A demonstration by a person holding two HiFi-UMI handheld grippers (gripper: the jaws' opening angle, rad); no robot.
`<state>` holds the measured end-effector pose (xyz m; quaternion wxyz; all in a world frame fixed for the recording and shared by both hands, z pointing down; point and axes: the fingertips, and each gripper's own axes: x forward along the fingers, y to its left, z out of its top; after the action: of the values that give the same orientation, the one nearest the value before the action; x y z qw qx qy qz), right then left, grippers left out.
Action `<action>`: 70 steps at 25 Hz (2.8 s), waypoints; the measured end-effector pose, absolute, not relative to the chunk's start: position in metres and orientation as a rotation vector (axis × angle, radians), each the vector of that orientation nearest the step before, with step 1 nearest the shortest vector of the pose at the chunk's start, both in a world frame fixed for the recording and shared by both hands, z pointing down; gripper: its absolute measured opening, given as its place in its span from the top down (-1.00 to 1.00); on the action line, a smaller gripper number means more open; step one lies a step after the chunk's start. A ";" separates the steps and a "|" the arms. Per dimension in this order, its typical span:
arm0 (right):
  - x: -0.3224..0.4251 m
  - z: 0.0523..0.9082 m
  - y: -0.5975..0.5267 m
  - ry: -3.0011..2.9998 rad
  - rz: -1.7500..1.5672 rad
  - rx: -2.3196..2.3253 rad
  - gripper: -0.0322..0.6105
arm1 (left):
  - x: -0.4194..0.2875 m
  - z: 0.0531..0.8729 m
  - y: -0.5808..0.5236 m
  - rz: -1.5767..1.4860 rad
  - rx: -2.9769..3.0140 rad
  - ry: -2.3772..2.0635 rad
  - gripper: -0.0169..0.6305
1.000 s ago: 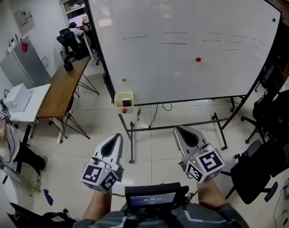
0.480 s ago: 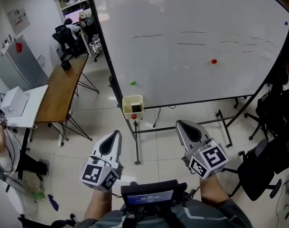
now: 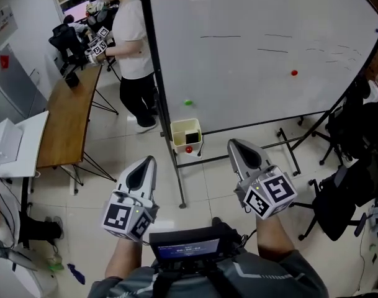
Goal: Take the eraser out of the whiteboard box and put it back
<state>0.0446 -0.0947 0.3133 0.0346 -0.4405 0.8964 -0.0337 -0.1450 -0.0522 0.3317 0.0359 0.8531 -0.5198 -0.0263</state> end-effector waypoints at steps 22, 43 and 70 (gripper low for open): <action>-0.025 0.320 -0.237 2.875 -0.026 -1.132 0.69 | -0.187 0.329 -0.201 -0.089 2.566 -1.789 0.85; -0.075 0.435 -0.297 2.878 -0.224 -1.617 0.24 | -0.264 0.399 -0.273 -0.005 2.552 -1.603 0.84; -0.074 0.574 -0.307 2.992 -0.365 -1.834 -0.01 | -0.247 0.515 -0.277 0.160 2.424 -1.547 0.84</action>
<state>-0.0741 -0.3066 0.5738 -0.1923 -0.5101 0.8322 -0.1014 -0.2474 -0.2772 0.5152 0.1303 0.8346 -0.5324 0.0550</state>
